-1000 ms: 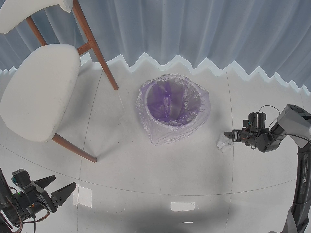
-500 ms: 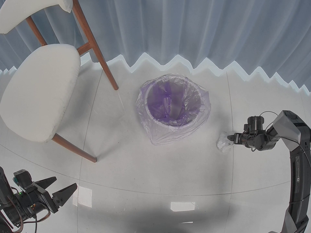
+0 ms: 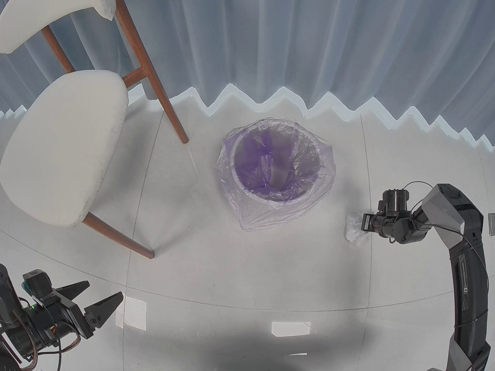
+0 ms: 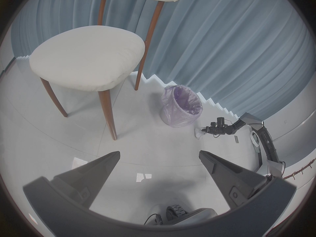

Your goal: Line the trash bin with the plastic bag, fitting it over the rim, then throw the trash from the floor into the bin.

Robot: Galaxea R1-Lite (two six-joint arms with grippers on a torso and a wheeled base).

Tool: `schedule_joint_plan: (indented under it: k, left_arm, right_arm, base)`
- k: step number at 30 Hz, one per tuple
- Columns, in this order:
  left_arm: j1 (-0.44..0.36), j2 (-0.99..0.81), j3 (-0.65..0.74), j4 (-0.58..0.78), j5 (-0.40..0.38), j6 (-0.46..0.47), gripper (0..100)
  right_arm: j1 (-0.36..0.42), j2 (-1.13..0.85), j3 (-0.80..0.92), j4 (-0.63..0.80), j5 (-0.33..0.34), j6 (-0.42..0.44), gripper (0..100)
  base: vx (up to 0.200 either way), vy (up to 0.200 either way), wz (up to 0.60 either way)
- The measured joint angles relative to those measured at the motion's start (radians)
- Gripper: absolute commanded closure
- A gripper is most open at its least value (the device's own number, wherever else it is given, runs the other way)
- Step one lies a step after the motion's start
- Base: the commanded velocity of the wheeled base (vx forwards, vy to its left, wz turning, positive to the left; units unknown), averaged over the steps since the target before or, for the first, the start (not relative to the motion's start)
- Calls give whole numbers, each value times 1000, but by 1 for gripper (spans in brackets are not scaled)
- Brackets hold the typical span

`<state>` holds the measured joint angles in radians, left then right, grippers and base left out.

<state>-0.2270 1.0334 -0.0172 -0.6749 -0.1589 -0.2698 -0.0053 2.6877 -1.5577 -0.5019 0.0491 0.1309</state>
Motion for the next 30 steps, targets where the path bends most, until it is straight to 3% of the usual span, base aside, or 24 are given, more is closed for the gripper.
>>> schedule_joint_plan:
  k: [6, 14, 18, 23, 25, 30]
  left_arm:
    - [17, 2, 0, -3, 2, 0, 0]
    - [39, -16, 0, 0, -3, -4, 0]
    - [44, -28, 0, 7, -14, -7, 0]
    - [47, -43, 0, 13, -48, -6, 0]
    - [49, -49, 0, 15, -60, -6, 0]
    - [65, -62, 0, 18, -79, -5, 0]
  right_arm:
    - [8, -81, 43, -1, -23, 2, 100]
    - [50, -396, 216, -6, -32, 2, 100]
    - [131, -576, 310, -15, -24, 1, 100]
    - [312, -760, 452, -59, -11, -24, 100]
    - [380, -816, 512, -104, -6, -65, 100]
    - [458, -879, 581, -180, -1, -151, 100]
  base:
    - [0, 0, 0]
    - [25, 0, 0]
    - [200, 0, 0]
    - [200, 0, 0]
    - [200, 0, 0]
    - [200, 0, 0]
